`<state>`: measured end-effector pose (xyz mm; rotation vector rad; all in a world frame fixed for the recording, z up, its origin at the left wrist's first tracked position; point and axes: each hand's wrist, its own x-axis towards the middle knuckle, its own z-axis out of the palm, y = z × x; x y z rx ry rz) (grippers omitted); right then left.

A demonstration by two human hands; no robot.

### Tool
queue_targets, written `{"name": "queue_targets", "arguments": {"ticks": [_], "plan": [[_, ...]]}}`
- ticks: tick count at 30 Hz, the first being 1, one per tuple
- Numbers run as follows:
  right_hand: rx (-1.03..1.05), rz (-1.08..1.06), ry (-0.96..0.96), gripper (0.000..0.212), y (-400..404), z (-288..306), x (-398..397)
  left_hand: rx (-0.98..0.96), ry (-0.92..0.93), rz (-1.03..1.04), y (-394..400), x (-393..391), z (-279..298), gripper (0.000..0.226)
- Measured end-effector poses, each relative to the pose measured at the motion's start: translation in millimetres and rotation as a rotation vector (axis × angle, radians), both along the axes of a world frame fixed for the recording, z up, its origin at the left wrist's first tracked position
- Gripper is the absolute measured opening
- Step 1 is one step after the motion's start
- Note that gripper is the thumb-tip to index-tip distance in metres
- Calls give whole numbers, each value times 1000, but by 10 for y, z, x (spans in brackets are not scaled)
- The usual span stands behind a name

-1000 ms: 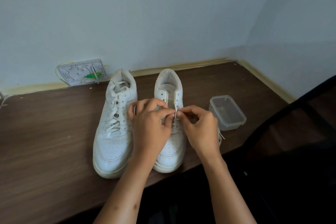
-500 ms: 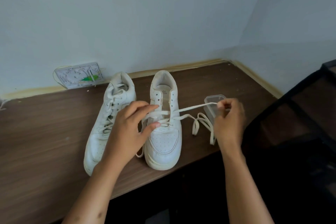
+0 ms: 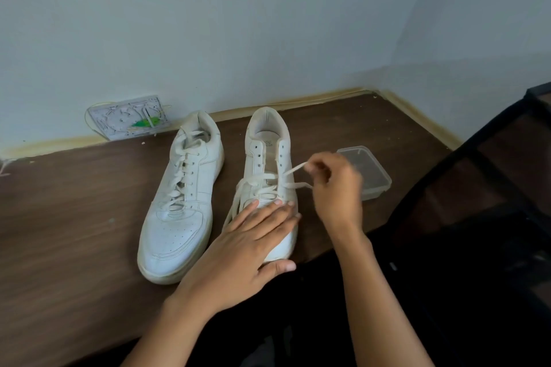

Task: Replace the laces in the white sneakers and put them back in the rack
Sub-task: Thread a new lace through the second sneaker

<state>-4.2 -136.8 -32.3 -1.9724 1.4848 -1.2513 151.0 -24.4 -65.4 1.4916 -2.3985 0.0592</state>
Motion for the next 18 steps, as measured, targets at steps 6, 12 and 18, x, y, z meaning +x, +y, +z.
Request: {"name": "queue_targets", "arguments": {"ticks": [6,12,18], "plan": [[17,-300,-172,8,5,120,-252,5,-17,6,10,-5,4,65],[113,299,80,9,79,29,111,-7,25,17,25,-20,21,59],[90,48,-4,17,-17,28,-10,26,12,8,21,-18,8,59]]}}
